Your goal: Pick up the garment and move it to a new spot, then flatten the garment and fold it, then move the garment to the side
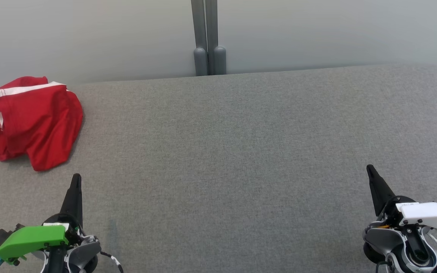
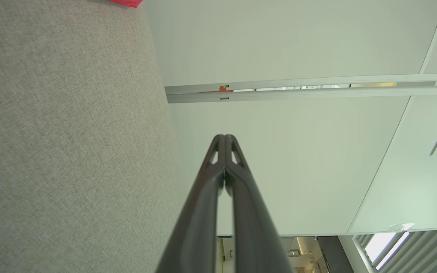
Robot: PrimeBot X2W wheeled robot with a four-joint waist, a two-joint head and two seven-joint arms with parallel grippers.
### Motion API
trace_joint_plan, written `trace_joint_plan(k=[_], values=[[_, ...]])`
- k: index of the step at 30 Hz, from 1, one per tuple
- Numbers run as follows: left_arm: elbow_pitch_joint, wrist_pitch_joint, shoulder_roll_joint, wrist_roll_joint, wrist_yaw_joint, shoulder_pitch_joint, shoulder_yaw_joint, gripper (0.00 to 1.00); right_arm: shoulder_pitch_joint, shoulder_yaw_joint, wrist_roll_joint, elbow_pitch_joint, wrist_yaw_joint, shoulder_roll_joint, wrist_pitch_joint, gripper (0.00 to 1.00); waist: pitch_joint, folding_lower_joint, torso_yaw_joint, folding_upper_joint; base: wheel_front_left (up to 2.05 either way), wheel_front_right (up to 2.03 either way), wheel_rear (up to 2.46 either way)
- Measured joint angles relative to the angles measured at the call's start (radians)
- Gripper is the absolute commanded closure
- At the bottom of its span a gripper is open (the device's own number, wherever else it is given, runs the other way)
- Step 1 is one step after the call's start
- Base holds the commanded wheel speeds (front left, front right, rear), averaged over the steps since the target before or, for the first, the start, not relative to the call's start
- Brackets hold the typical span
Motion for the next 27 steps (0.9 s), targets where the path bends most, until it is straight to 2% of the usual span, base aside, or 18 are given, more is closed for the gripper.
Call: trace_joint_plan(k=[27], values=[[0.0, 0.0, 0.0, 0.0, 0.0, 0.0, 0.0, 1.0, 0.0, 0.0, 0.0, 0.0, 0.0, 0.0, 0.0, 1.0, 0.0, 0.0, 0.0, 0.0, 0.0, 0.0, 0.0]])
